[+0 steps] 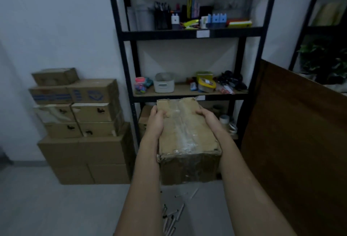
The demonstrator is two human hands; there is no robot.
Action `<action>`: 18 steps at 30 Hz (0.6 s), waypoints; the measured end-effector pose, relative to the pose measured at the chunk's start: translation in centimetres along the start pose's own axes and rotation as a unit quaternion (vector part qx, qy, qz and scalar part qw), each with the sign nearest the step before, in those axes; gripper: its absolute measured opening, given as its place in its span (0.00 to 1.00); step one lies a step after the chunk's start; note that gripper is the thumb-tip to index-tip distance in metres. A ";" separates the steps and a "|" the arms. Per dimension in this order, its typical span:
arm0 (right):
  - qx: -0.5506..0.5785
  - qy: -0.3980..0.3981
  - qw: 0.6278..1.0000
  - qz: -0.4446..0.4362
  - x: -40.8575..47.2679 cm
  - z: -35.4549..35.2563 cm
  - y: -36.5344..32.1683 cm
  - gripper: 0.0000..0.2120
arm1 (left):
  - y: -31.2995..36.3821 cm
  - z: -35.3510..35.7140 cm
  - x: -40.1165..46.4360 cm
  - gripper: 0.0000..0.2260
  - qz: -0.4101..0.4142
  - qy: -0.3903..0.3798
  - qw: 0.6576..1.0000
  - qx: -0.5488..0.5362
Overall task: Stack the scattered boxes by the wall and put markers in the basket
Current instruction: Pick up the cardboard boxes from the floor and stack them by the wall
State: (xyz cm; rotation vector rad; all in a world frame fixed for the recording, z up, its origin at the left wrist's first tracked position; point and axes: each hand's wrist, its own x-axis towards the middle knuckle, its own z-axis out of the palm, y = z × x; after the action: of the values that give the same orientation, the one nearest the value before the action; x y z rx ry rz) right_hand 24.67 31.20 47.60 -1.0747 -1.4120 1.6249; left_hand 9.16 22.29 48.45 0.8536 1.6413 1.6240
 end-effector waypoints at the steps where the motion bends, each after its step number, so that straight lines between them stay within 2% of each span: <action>1: 0.001 -0.003 1.000 0.001 0.3 1.5 -0.3 0.10 | 0.3 -1.6 0.4 0.12 0.002 0.007 1.000 -0.002; 5: 0.004 -0.060 0.998 0.017 1.7 8.7 -1.1 0.08 | 1.5 -8.5 2.4 0.15 0.015 0.058 0.998 0.006; 10: 0.005 -0.094 0.996 0.005 4.0 18.7 -2.0 0.06 | 3.0 -17.6 5.0 0.18 0.033 0.104 0.994 0.006; 13: -0.009 -0.085 0.996 0.023 5.8 24.7 -2.9 0.13 | 4.0 -23.1 6.8 0.15 0.041 0.123 0.991 0.027; 15: -0.022 -0.089 0.996 0.014 6.8 28.7 -3.6 0.17 | 4.6 -26.7 8.2 0.20 0.044 0.133 0.989 0.053; 18: -0.029 -0.112 0.993 -0.001 7.7 34.1 -4.6 0.16 | 5.4 -31.7 10.1 0.22 0.055 0.155 0.984 0.065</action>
State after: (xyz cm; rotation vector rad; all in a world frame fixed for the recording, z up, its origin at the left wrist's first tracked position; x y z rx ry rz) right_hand -9.71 25.53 52.96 -0.9461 -1.6138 1.7561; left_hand -22.71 12.86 53.88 0.7966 1.9620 1.8145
